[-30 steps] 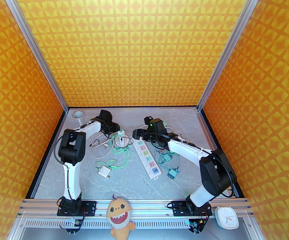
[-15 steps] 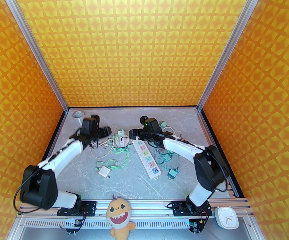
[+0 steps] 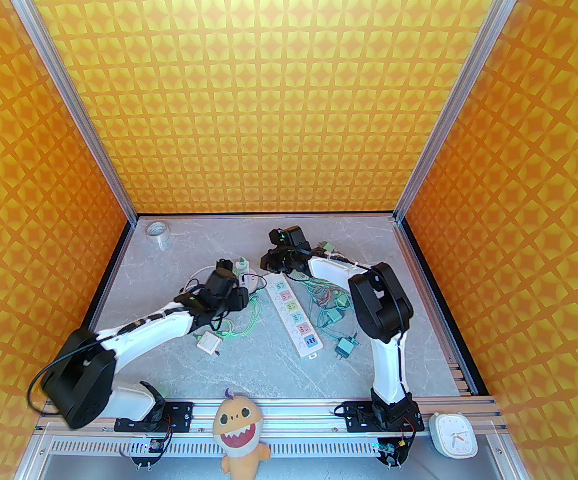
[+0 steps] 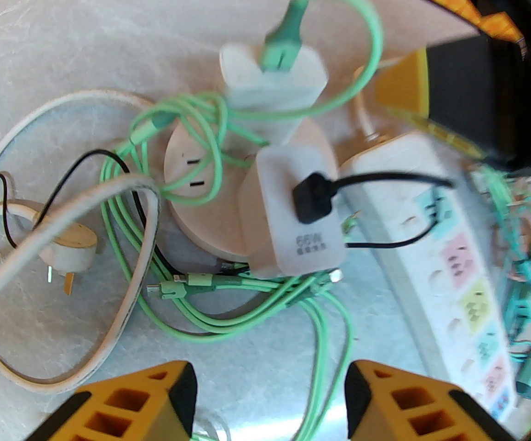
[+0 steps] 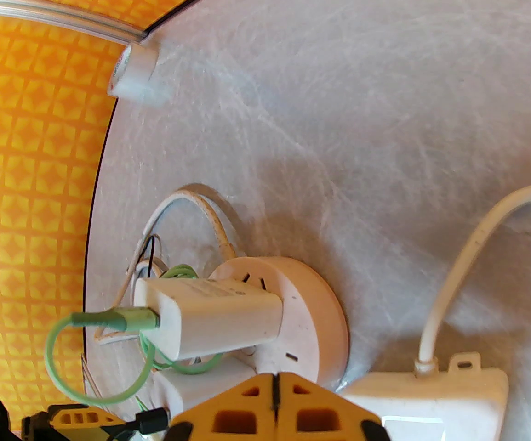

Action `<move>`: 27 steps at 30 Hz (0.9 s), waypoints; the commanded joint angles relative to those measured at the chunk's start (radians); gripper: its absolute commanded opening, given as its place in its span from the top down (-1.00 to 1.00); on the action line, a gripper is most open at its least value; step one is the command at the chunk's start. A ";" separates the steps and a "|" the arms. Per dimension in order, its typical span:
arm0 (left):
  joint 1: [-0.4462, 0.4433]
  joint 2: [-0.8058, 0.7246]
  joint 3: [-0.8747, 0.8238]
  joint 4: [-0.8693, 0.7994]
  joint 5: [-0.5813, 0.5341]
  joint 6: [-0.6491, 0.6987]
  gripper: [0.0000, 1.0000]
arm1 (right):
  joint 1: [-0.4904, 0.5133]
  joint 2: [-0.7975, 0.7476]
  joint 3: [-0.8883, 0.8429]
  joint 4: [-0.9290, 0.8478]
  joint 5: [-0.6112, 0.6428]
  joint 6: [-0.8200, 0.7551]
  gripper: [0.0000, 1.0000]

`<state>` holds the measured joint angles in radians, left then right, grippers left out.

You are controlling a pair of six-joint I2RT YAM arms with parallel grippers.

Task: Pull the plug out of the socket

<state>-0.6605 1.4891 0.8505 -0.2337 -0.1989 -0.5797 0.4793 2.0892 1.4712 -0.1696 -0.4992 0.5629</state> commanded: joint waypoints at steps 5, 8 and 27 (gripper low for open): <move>-0.034 0.166 0.138 0.000 -0.121 -0.013 -0.19 | 0.002 0.011 0.011 -0.034 -0.016 -0.019 0.88; -0.034 0.218 0.185 -0.001 -0.139 -0.026 -0.19 | 0.003 0.000 0.010 -0.036 -0.008 -0.024 0.88; -0.004 0.238 0.184 -0.019 -0.225 0.140 0.48 | 0.023 0.012 -0.003 0.018 -0.080 0.013 1.00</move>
<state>-0.6800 1.7844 1.0760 -0.2558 -0.4110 -0.5217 0.4850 2.0933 1.4731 -0.1871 -0.5362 0.5568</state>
